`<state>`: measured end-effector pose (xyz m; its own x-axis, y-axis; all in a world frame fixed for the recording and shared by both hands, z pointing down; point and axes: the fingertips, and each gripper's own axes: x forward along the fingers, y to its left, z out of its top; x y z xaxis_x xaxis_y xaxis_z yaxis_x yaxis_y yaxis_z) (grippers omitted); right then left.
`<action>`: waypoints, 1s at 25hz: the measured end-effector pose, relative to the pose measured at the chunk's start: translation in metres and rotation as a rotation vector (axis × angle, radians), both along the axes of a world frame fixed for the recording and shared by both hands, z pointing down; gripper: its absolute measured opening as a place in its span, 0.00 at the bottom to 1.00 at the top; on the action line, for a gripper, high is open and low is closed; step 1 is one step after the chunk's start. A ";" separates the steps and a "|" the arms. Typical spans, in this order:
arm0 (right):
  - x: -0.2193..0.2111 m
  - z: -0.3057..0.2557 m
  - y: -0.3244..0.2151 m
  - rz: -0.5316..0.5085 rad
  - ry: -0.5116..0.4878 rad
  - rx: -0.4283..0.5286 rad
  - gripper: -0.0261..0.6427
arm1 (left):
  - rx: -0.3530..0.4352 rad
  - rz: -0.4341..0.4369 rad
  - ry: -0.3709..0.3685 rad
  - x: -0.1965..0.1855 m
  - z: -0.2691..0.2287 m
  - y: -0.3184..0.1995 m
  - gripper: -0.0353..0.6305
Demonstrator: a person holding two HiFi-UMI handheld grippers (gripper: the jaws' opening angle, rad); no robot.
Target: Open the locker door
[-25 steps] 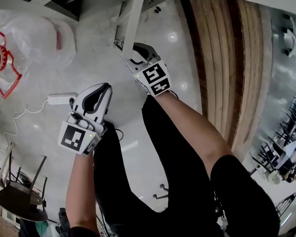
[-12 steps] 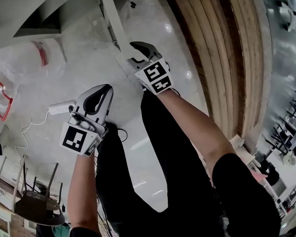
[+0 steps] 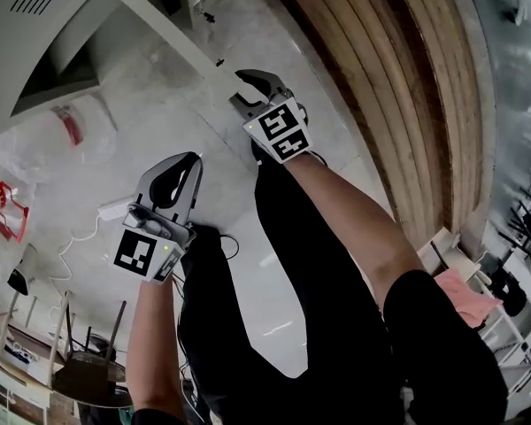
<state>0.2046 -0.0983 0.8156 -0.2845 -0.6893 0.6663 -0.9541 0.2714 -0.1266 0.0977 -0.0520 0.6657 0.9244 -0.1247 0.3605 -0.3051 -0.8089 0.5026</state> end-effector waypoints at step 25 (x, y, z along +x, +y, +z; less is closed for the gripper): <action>0.099 0.000 -0.031 0.063 0.027 0.013 0.22 | -0.005 0.012 -0.045 0.061 -0.012 -0.011 0.08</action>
